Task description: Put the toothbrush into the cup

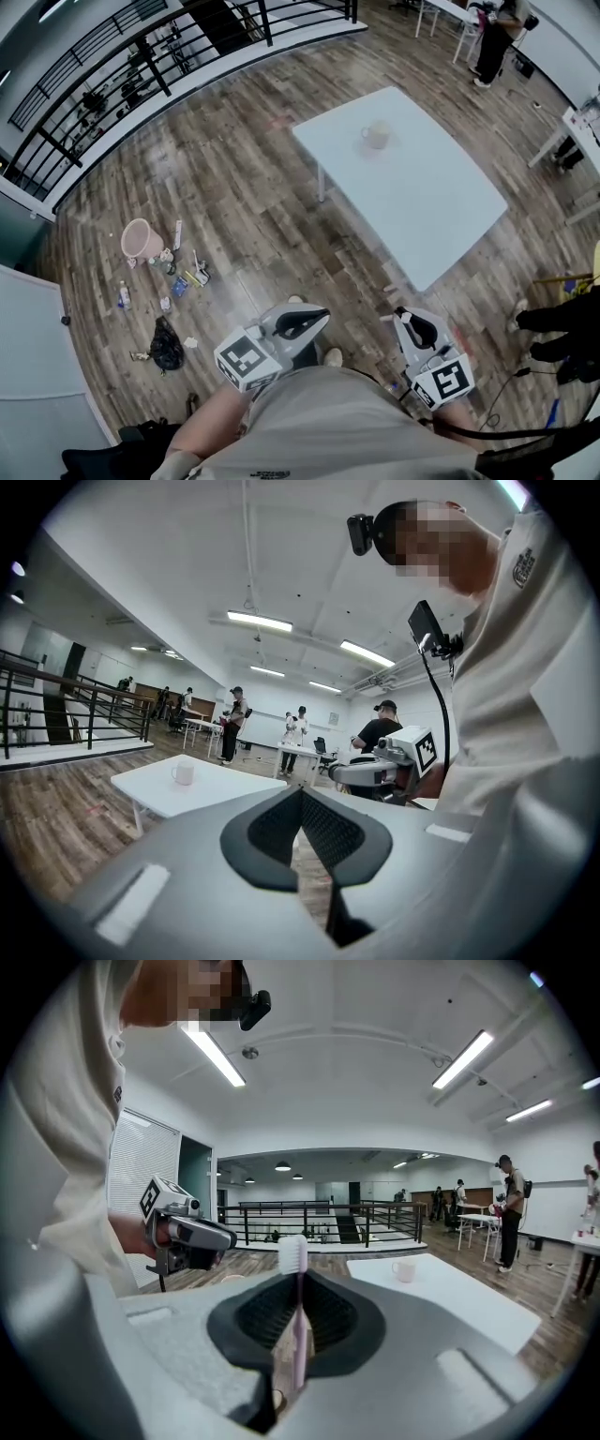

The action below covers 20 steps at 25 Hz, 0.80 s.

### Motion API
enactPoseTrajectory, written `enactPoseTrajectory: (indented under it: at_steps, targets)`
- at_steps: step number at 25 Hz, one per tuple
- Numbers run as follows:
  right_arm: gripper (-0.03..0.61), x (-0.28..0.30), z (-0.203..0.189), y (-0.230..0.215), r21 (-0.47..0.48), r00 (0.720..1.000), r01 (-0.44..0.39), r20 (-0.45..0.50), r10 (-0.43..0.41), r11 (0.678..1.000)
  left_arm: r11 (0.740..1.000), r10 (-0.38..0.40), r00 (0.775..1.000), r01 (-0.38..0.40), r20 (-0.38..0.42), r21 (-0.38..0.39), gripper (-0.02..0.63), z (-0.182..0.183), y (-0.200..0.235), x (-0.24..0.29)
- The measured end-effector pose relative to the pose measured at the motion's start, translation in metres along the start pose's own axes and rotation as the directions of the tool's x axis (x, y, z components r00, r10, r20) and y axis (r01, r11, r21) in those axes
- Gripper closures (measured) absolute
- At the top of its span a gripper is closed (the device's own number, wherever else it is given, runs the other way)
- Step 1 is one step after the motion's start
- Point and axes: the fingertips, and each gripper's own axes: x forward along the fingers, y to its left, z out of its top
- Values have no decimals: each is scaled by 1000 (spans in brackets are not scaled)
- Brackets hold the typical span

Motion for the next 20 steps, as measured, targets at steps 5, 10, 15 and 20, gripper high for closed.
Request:
enactPoseTrajectory:
  at_steps: [5, 10, 15, 20]
  targets:
    - [555, 39, 15, -24, -7, 999, 42, -14, -43, 999, 998, -66, 998, 66, 17, 11, 609, 17, 46, 18]
    - [555, 94, 41, -49, -19, 997, 78, -6, -79, 997, 992, -121, 993, 120, 12, 40, 609, 38, 101, 27]
    - [555, 147, 61, -72, -21, 992, 128, 2, -128, 992, 987, -149, 989, 149, -1, 64, 609, 58, 154, 20]
    - [555, 193, 69, -89, -29, 989, 150, -3, -150, 988, 989, -142, 990, 143, -19, 44, 609, 57, 206, 8]
